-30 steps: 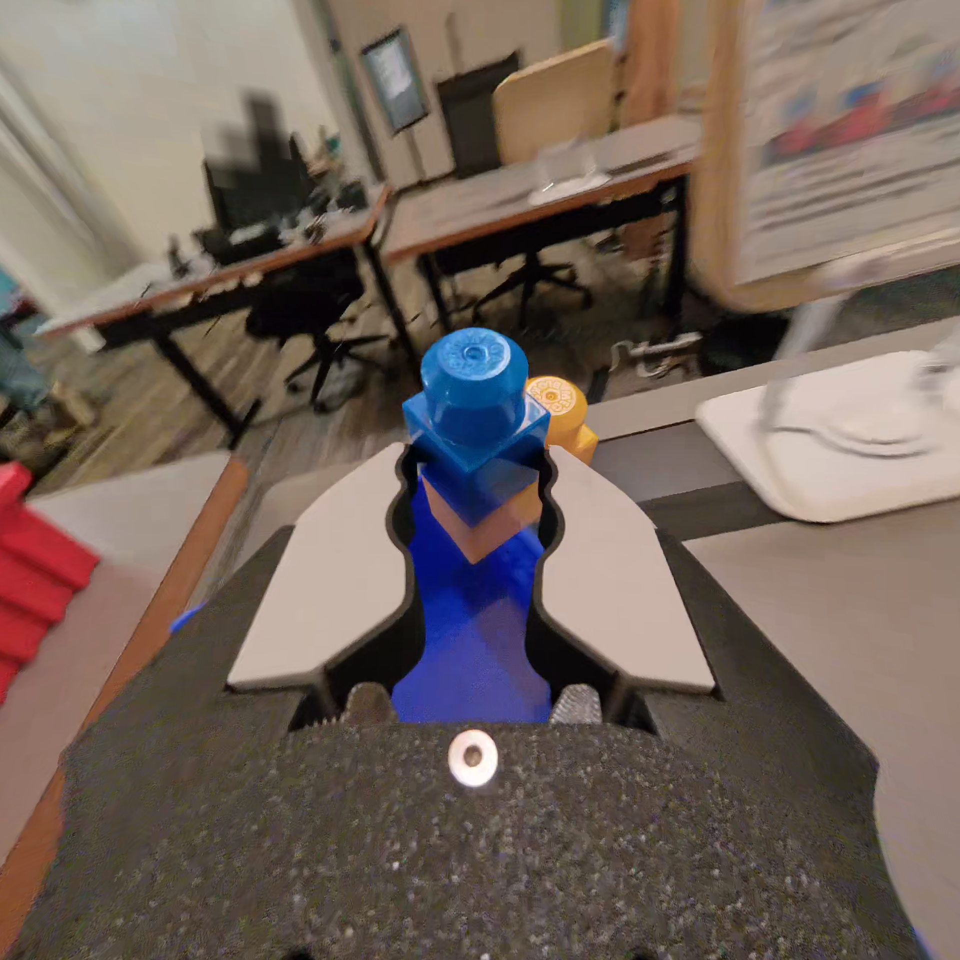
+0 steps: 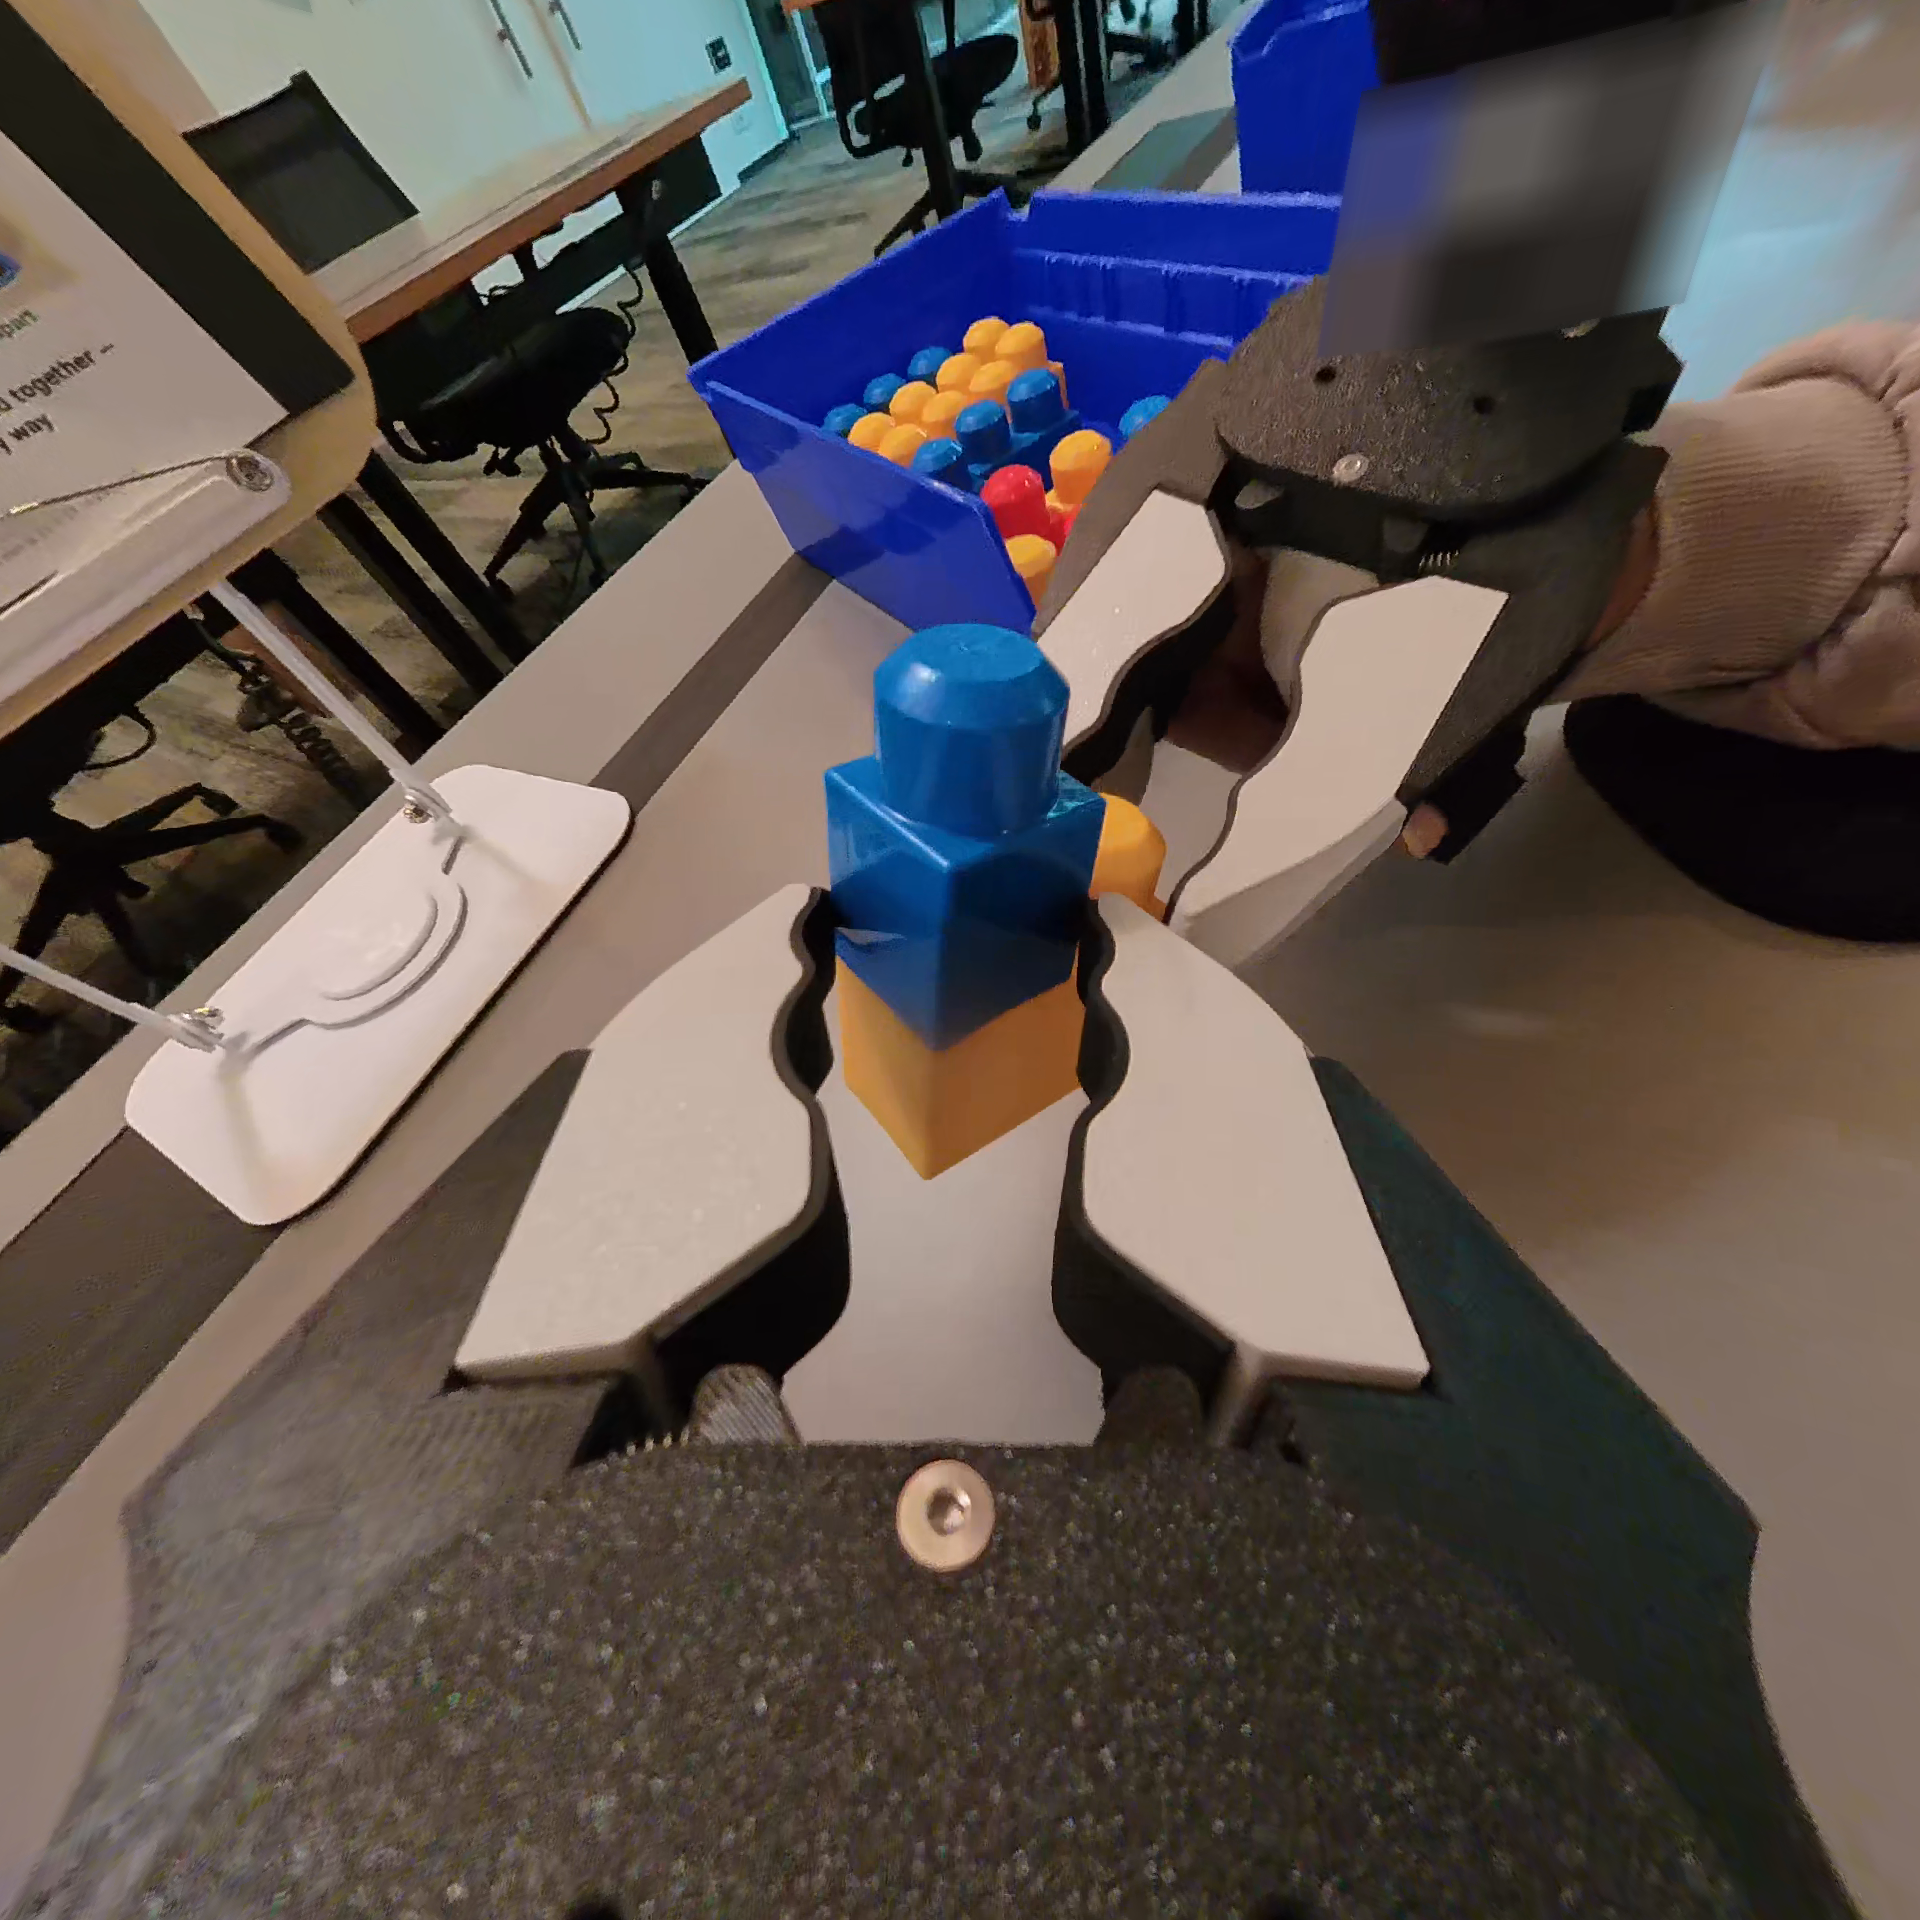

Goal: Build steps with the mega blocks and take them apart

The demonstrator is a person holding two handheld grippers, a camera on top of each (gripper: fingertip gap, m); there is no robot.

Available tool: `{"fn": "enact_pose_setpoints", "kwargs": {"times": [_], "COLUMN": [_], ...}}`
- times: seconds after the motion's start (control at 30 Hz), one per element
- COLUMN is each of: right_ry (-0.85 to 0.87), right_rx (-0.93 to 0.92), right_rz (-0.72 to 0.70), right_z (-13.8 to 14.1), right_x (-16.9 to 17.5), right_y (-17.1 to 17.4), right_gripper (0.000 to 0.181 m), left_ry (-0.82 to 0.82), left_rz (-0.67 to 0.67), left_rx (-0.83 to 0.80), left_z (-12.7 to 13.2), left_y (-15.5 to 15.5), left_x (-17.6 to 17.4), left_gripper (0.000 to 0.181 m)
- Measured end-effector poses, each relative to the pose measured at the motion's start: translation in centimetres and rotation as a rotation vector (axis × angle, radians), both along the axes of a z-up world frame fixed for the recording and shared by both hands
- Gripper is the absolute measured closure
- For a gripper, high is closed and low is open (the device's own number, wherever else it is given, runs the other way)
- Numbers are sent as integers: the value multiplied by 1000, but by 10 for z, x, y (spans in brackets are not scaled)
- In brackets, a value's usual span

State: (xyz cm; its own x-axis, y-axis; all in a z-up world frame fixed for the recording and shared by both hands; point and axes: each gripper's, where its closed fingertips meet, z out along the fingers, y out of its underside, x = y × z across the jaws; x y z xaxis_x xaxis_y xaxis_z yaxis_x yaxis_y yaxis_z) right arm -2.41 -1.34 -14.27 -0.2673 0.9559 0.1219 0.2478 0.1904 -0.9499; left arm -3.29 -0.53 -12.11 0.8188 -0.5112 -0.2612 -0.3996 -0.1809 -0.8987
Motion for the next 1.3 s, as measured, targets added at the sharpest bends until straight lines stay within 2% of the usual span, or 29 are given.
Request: {"fn": "enact_pose_setpoints", "kwargs": {"times": [0.13, 0.23, 0.3, 0.4, 0.5, 0.6, 0.7, 0.9, 1.0, 1.17, 1.3], "right_ry": [5, 72, 133, 276, 385, 408, 444, 436, 345, 333, 313], "right_rx": [23, -13, -79, -207, -325, -358, -421, -441, -440, -319, -254], "right_rz": [-2, -11, -2, 48, 179, 260, 311, 326, 330, 234, 187], "right_z": [-2, 11, 23, 53, 78, 82, 89, 87, 79, 99, 105], "right_x": [-2, 1, 7, 20, 31, 32, 33, 33, 32, 48, 53], "right_y": [-2, 2, 7, 10, -7, -24, -32, -34, -33, -7, -4], "right_gripper": [146, 147, 147, 147, 147, 147, 147, 147, 148, 142, 142], "left_ry": [11, -72, -161, -348, -568, -663, -680, -691, -656, -606, -600], "left_rz": [-20, -53, -81, -153, -275, -378, -412, -426, -423, -404, -411], "left_rx": [44, 159, 230, 176, 128, 142, 138, 110, 88, 92, 82], "left_z": [3, 21, 35, 39, 51, 65, 68, 69, 65, 61, 58], "left_y": [-2, -4, -6, -11, -21, -32, -38, -41, -41, -41, -41], "left_x": [1, 3, 2, 4, 17, 31, 36, 36, 33, 21, 21], "left_gripper": [136, 136, 126, 119, 119, 127, 143, 144, 144, 144, 144]}}
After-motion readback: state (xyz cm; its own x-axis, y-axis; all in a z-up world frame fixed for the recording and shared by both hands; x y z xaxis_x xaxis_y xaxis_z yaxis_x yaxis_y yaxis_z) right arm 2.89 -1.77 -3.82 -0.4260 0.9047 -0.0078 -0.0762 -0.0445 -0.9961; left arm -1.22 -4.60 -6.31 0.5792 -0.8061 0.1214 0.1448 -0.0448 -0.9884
